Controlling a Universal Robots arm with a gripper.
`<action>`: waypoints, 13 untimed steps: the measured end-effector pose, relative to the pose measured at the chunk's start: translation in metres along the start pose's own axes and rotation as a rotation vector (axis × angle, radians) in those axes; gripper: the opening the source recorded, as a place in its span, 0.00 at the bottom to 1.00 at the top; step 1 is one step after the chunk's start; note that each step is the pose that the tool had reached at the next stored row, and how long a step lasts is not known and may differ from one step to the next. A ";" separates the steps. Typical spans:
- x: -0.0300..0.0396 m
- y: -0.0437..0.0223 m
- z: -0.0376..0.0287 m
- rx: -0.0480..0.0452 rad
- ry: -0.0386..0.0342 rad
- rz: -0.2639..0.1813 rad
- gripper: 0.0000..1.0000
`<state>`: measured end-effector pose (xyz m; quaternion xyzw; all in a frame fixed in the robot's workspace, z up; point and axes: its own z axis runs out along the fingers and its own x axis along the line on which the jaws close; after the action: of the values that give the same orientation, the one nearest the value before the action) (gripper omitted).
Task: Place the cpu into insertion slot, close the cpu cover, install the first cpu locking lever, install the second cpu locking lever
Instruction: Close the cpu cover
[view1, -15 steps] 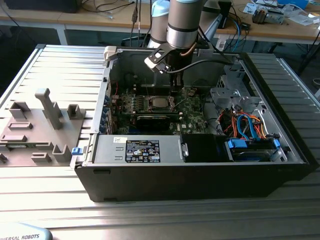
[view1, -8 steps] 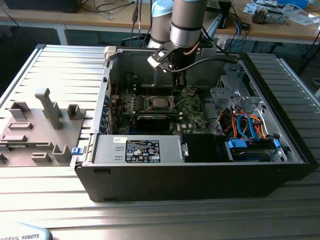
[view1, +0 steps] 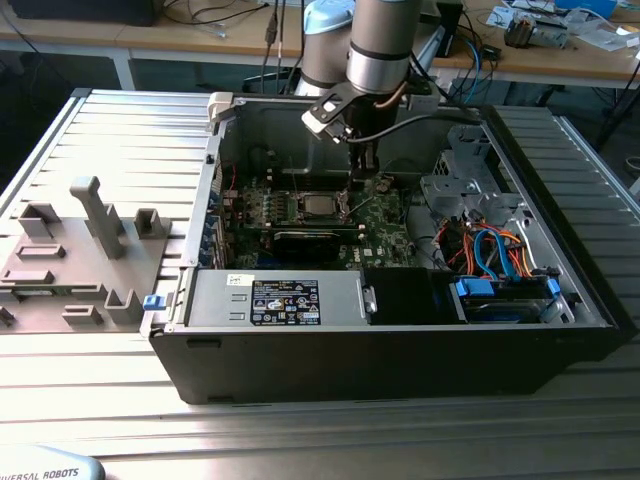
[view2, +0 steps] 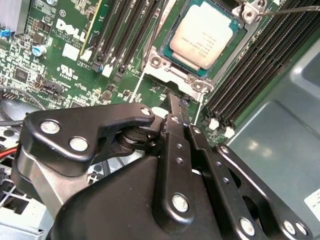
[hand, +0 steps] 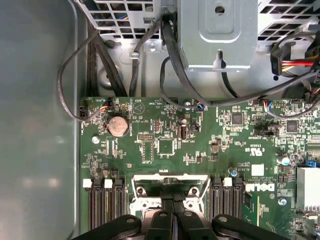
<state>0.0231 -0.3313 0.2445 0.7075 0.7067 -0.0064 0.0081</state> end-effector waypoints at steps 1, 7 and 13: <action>0.0000 0.0015 -0.0001 0.0010 -0.0001 0.000 0.11; -0.0001 0.0102 -0.0015 0.0061 0.0017 0.000 0.11; -0.0004 0.0112 -0.0179 0.0067 0.0046 0.000 0.11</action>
<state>0.0343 -0.3313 0.2625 0.7074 0.7068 -0.0071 0.0041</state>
